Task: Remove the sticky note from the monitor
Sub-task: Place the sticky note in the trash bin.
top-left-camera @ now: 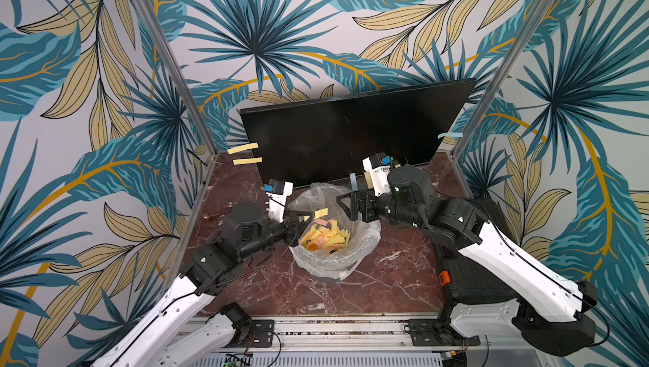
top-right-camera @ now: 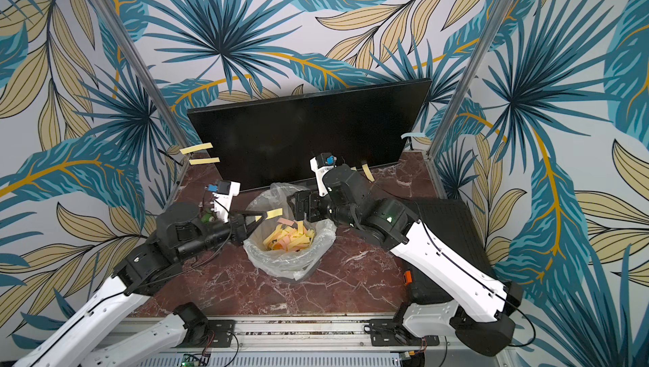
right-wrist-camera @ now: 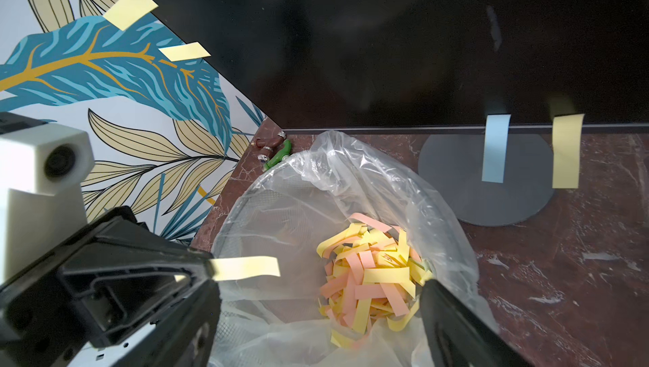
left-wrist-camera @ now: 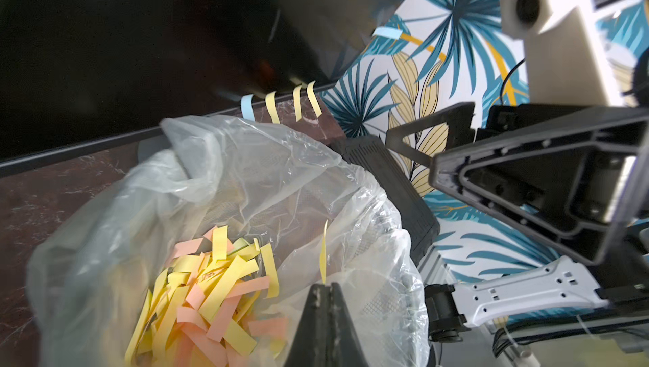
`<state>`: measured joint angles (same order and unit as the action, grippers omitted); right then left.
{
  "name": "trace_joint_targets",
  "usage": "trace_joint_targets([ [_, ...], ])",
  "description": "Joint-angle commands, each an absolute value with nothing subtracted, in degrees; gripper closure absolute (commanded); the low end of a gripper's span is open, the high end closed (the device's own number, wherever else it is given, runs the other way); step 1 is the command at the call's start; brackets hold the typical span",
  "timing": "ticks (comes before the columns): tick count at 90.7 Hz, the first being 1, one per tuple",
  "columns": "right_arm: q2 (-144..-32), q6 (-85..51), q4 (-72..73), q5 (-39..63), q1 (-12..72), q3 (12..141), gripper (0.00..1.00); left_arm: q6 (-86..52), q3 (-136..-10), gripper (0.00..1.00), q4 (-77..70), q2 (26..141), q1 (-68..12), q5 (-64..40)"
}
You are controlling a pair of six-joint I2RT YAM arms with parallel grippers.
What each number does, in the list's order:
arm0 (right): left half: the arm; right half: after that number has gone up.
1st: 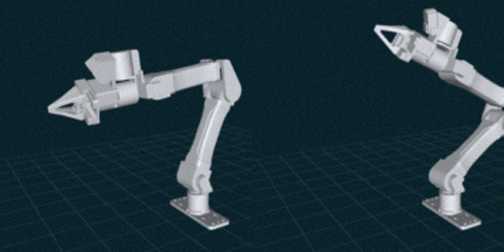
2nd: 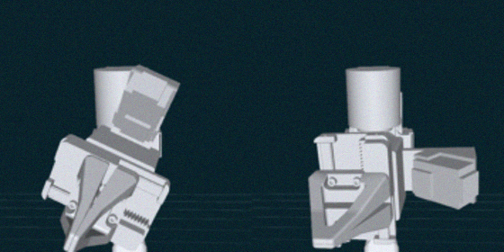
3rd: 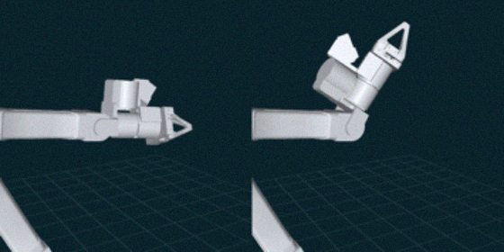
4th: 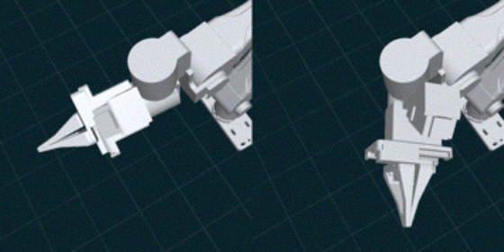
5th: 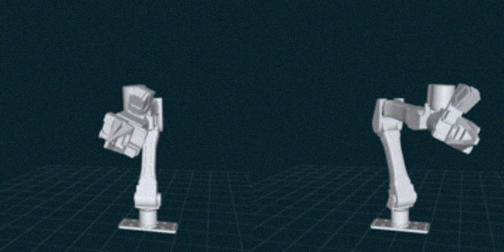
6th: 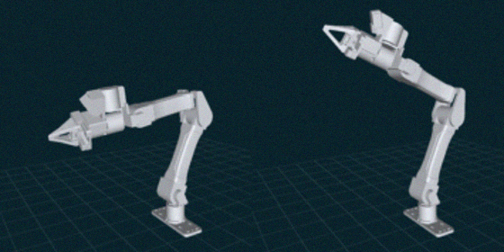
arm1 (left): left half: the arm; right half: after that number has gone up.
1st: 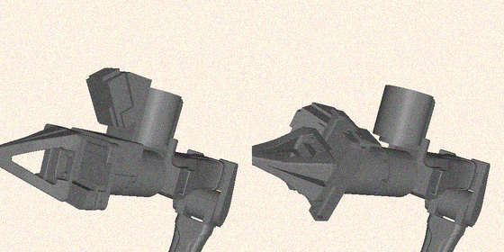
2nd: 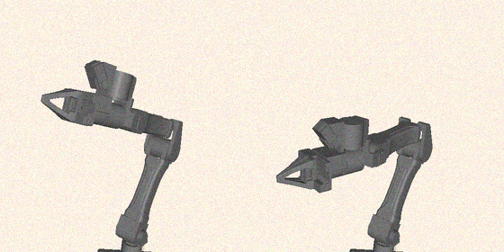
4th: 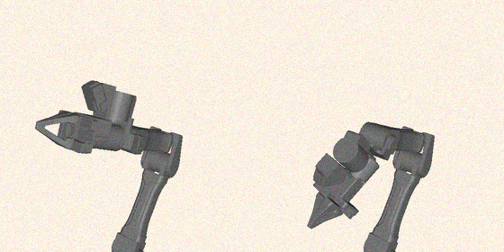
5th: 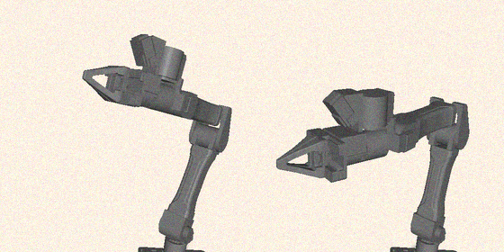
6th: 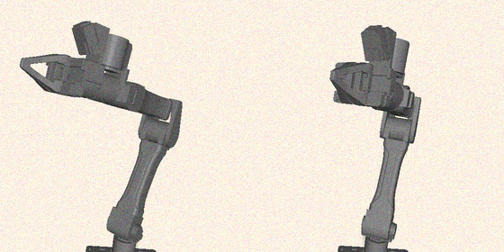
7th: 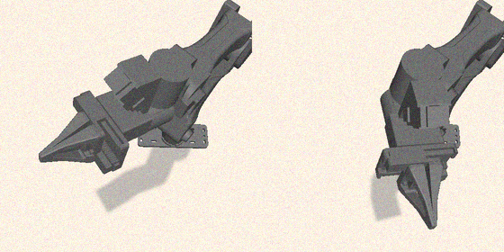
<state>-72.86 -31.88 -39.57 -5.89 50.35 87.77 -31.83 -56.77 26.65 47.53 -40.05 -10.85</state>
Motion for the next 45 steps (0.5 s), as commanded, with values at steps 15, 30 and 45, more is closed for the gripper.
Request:
trace_joint_targets([
  [15,-70.06,-31.0,-42.68,-8.18,50.29,88.29,0.08,-25.29,-59.63,0.92,25.4,51.49,-46.02,3.21],
  [30,-69.88,-31.0,-42.52,-7.66,50.37,87.92,0.08,-24.11,-60.18,0.55,26.26,50.9,-46.57,4.2],
  [45,-69.77,-31.11,-41.6,-7.31,50.36,87.46,0.07,-23.3,-60.55,0.42,26.61,49.45,-46.52,5.0],
])
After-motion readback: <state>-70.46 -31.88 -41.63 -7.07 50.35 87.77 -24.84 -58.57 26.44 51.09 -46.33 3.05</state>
